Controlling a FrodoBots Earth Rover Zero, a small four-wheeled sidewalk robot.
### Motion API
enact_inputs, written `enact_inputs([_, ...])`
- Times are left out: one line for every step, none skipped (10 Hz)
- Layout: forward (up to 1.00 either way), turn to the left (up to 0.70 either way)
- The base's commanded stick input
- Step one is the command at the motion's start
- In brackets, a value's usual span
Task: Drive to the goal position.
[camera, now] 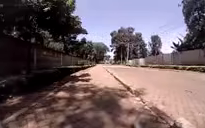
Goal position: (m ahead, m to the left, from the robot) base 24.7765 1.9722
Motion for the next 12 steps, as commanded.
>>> enact_inputs([0.7,0.0])
enact_inputs([0.7,0.0])
enact_inputs([0.7,0.0])
enact_inputs([0.7,0.0])
enact_inputs([0.7,0.35])
enact_inputs([0.7,0.3])
enact_inputs([0.7,0.24])
enact_inputs([0.7,0.19])
enact_inputs([0.7,0.14])
enact_inputs([0.7,0.09])
enact_inputs([0.7,0.04])
enact_inputs([0.7,0.0])
